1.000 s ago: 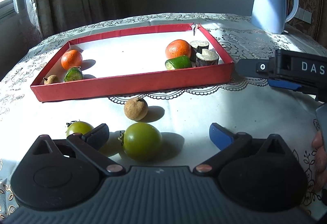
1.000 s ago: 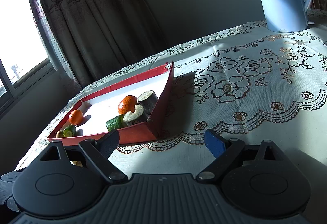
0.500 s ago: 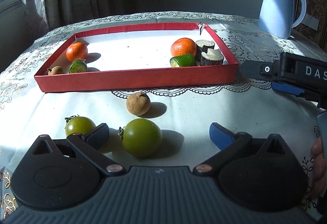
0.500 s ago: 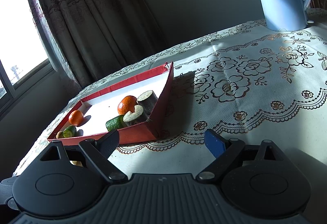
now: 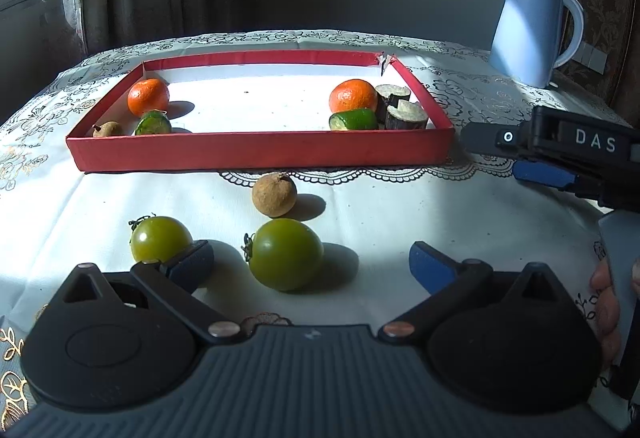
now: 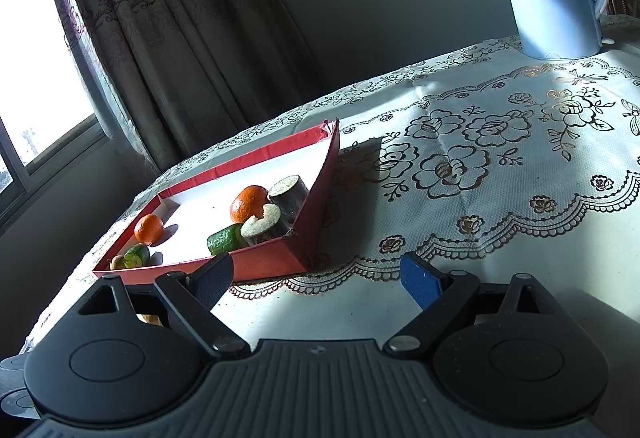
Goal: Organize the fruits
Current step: 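Move the left gripper toward the green tomatoes beside the tray, then close the left gripper around a green tomato and lift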
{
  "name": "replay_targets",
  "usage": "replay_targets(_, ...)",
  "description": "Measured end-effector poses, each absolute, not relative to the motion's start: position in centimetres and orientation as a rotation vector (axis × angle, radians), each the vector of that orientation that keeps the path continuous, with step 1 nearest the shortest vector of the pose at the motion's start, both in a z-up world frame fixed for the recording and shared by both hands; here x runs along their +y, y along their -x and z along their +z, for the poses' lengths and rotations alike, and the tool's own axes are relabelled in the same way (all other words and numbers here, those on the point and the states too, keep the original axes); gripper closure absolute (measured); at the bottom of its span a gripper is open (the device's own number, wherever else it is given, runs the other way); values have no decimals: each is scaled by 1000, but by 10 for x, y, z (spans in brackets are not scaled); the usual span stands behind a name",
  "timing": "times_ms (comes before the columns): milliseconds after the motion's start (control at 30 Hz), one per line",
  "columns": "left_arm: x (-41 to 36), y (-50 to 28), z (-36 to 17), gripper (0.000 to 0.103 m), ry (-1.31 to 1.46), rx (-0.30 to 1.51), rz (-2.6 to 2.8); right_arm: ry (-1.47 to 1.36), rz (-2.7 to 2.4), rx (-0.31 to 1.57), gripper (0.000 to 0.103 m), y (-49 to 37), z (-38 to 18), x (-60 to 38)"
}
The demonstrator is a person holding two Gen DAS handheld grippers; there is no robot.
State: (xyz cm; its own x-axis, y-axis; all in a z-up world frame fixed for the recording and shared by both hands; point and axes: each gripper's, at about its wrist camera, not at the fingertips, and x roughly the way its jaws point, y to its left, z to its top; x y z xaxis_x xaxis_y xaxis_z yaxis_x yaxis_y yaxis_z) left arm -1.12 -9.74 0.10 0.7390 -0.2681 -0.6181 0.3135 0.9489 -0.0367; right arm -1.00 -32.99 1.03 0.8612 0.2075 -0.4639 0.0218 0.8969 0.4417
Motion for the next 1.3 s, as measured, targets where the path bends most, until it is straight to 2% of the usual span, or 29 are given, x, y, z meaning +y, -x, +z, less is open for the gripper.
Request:
replay_targets(333, -94, 20, 2, 15, -70, 646, -334, -453, 106, 532, 12, 9, 9, -329)
replay_targets(400, -91, 23, 2, 21, -67, 633, -342, -453, 107, 533, 12, 9, 9, -329)
replay_targets(467, -89, 26, 2, 34, -61, 621, -350, -453, 109, 534, 12, 8, 9, -329)
replay_targets(633, -90, 26, 3, 44, -60, 614, -347, -454, 111, 535, 12, 8, 9, -329)
replay_targets(767, -88, 26, 4, 69, -73, 596, -308, -455, 112, 535, 12, 8, 9, -329)
replay_targets(1300, -75, 28, 21, 71, -53, 546, -277, -463, 114, 538, 12, 8, 8, -331)
